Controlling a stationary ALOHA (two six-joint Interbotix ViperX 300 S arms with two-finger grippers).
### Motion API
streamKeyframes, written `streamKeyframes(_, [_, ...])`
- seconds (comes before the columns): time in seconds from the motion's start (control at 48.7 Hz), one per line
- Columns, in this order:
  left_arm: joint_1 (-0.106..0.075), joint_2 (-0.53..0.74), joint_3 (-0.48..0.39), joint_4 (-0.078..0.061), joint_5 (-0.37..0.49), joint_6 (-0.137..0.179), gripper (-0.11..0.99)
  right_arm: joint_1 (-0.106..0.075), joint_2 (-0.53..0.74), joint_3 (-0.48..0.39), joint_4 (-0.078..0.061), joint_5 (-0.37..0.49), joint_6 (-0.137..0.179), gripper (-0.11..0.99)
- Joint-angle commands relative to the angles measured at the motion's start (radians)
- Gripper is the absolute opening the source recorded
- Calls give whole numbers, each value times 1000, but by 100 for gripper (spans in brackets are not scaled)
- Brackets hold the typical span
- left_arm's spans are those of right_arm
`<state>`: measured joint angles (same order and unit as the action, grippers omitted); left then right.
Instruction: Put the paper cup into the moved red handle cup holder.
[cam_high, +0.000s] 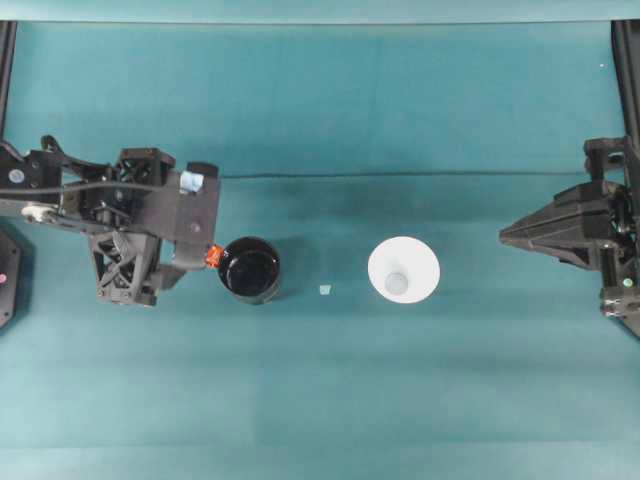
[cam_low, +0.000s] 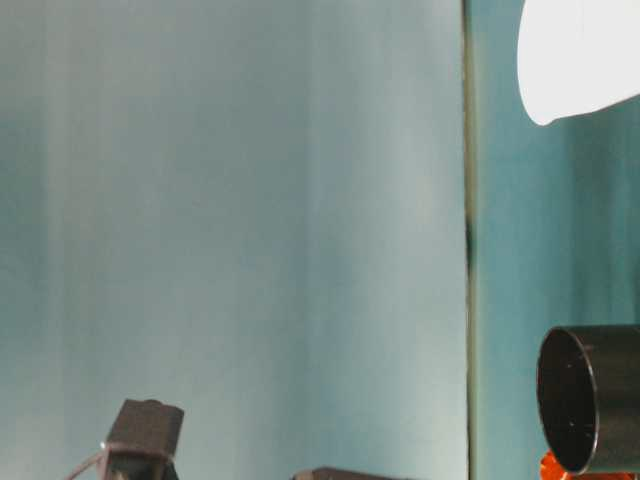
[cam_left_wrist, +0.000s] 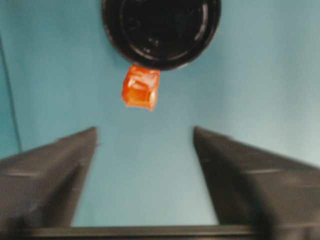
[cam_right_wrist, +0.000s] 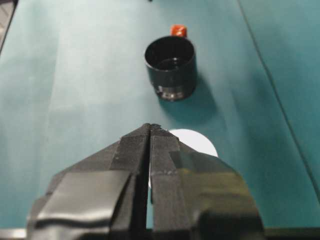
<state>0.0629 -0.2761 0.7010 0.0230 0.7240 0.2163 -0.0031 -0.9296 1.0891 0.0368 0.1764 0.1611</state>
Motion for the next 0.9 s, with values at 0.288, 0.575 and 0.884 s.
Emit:
streamKeyframes(0.288, [14,83,0,3,-57,84,94,-3,6,-25,3,-5,11,-10])
streamKeyframes(0.575, [14,169,-12,3,-132,84,94,-3,8,-25,3,-5,11,-10])
streamKeyframes(0.884, [15,232,-12,3,-170,86,94,-3,6,-21,3,-5,11,-10])
